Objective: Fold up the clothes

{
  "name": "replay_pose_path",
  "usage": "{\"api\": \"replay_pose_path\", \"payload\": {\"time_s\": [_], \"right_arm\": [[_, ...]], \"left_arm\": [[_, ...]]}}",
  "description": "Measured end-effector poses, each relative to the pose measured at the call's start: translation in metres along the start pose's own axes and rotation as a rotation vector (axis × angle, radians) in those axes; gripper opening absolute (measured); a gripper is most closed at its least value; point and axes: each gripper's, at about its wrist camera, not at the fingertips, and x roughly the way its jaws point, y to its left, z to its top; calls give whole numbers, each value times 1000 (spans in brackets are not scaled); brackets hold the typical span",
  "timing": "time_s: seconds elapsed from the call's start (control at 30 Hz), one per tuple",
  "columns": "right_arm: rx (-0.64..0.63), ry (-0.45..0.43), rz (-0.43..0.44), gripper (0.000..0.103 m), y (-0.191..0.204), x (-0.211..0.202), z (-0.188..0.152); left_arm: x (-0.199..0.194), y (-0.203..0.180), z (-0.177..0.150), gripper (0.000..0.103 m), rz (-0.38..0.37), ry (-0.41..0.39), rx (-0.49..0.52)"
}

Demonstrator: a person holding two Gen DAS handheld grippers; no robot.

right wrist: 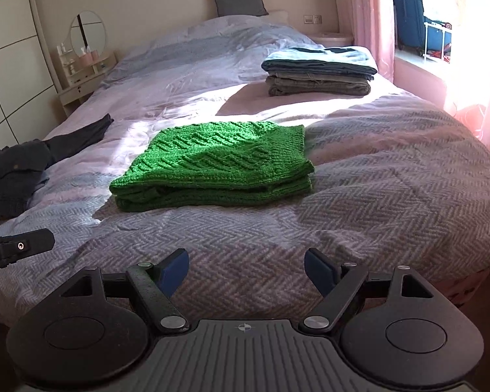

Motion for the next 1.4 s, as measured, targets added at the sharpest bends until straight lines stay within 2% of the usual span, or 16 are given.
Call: {"api": "replay_pose_path", "payload": {"time_s": [0.1,0.17,0.23,0.3,0.37,0.47,0.67,0.93,0.97,1.0,1.03,1.07,1.1,1.23,1.3,1.4], "right_arm": [[167,-60,123,81,-27,7,7],[398,-78,276,80,-59,21,11],[617,-61,399,55,-88,42,13],[790,-31,482,49,-110,69,13],[877,-25,505,49,-122,89,16],[896,-37,453,49,-129,110,25],[939,-23,382,50,-143,139,35],[933,-37,367,48,-145,155,37],[931,-35,359,41,-145,157,37],[927,-32,351,20,-144,159,37],[918,-27,340,13,-144,160,36],[900,-46,349,7,-144,155,34],[881,-65,358,4,-144,149,33],[726,-147,339,3,-129,114,33],[665,-84,247,3,-123,115,28],[678,-25,228,3,-124,132,20]], "left_arm": [[19,17,11,56,-44,1,-86],[33,29,20,55,-73,4,-153],[51,42,28,55,-118,11,-223],[72,56,36,55,-179,26,-314],[93,66,43,55,-235,38,-397],[126,79,50,55,-269,50,-496],[175,84,50,56,-256,118,-546],[177,95,51,49,-255,93,-584],[177,95,53,48,-244,87,-573],[179,96,54,44,-234,91,-564],[183,97,54,38,-232,106,-556],[187,97,53,25,-239,116,-546],[188,98,52,18,-241,118,-532],[181,96,49,13,-243,100,-448],[180,96,45,14,-241,104,-423],[178,95,48,15,-237,116,-389]]}}
